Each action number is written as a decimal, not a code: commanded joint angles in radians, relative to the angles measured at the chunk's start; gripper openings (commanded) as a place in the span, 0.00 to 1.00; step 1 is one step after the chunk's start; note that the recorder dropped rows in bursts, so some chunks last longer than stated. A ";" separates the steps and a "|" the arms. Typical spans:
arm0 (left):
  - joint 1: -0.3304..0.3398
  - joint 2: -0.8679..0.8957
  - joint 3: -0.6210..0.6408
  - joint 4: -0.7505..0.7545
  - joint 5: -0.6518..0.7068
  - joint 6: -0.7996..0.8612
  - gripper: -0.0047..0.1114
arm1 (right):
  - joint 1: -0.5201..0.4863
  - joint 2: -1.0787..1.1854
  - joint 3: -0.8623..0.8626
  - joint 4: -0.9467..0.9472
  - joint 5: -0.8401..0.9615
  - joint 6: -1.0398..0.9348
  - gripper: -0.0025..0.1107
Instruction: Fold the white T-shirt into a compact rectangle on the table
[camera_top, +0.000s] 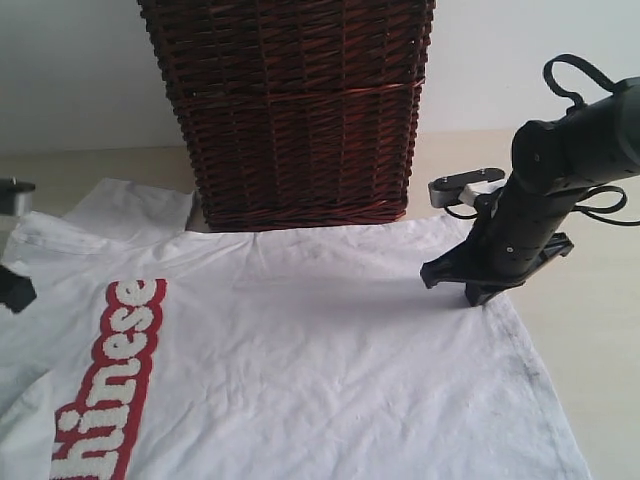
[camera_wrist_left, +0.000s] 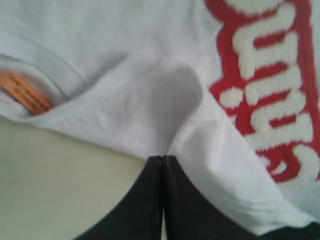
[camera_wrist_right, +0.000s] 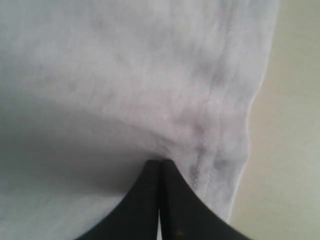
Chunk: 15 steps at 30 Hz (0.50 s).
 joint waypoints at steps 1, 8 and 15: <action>-0.061 -0.007 0.065 -0.043 0.024 0.014 0.04 | -0.025 0.043 0.019 -0.017 -0.007 0.005 0.02; -0.279 0.009 0.153 -0.145 -0.208 0.065 0.22 | -0.023 -0.004 0.019 0.009 -0.036 0.001 0.02; -0.353 0.166 0.164 0.253 -0.239 -0.317 0.27 | -0.023 -0.014 0.019 0.011 -0.033 0.001 0.02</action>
